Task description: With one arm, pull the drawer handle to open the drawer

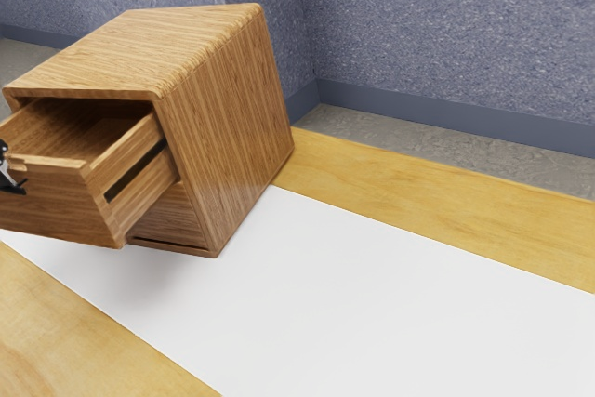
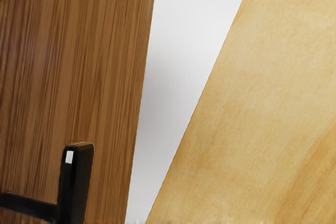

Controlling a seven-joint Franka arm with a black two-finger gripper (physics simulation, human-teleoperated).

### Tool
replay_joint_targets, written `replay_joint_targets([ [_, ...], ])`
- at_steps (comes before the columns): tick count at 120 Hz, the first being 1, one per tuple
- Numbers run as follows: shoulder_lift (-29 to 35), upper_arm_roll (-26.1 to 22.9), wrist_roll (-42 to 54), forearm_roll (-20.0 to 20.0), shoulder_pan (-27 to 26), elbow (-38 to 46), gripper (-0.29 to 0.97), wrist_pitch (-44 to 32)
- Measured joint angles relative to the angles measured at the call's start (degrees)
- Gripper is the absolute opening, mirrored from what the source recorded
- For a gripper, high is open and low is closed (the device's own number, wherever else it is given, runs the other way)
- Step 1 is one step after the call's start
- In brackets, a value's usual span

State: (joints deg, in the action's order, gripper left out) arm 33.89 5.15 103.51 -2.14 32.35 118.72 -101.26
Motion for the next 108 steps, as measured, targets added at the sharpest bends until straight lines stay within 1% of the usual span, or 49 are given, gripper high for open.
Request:
replay_joint_targets([
  [12, 2.8, -0.2, 0.1, 0.0, -0.1, -3.5, 0.64, 0.8],
  [25, 7.5, -1.0, -0.5, -0.4, -0.1, -6.3, 0.66, 1.5],
  [30, 8.3, -2.7, -1.8, -0.5, -0.1, -8.7, 0.66, 1.7],
  [37, 8.2, -6.9, -5.1, -0.7, 0.2, -11.9, 0.67, 1.8],
  [48, 6.5, -11.7, -14.3, -1.2, 1.2, -15.0, 0.67, 3.2],
  [56, 3.1, -12.8, -21.9, -1.6, 1.5, -16.6, 0.68, 4.6],
  [64, 0.0, -13.1, -28.8, -1.7, 1.6, -22.0, 0.68, 5.9],
  [69, -3.9, -13.2, -32.8, -1.9, 1.6, -26.6, 0.68, 7.4],
  [81, -23.7, -18.8, -41.1, -1.4, 1.4, -38.2, 0.68, 12.2],
  [88, -31.2, -20.2, -45.4, -1.4, 1.4, -41.6, 0.68, 14.7],
  [96, -35.2, -20.9, -50.1, -1.5, 1.7, -42.9, 0.68, 16.7],
  [108, -36.6, -21.0, -56.5, -1.7, 2.0, -43.4, 0.68, 18.8],
])
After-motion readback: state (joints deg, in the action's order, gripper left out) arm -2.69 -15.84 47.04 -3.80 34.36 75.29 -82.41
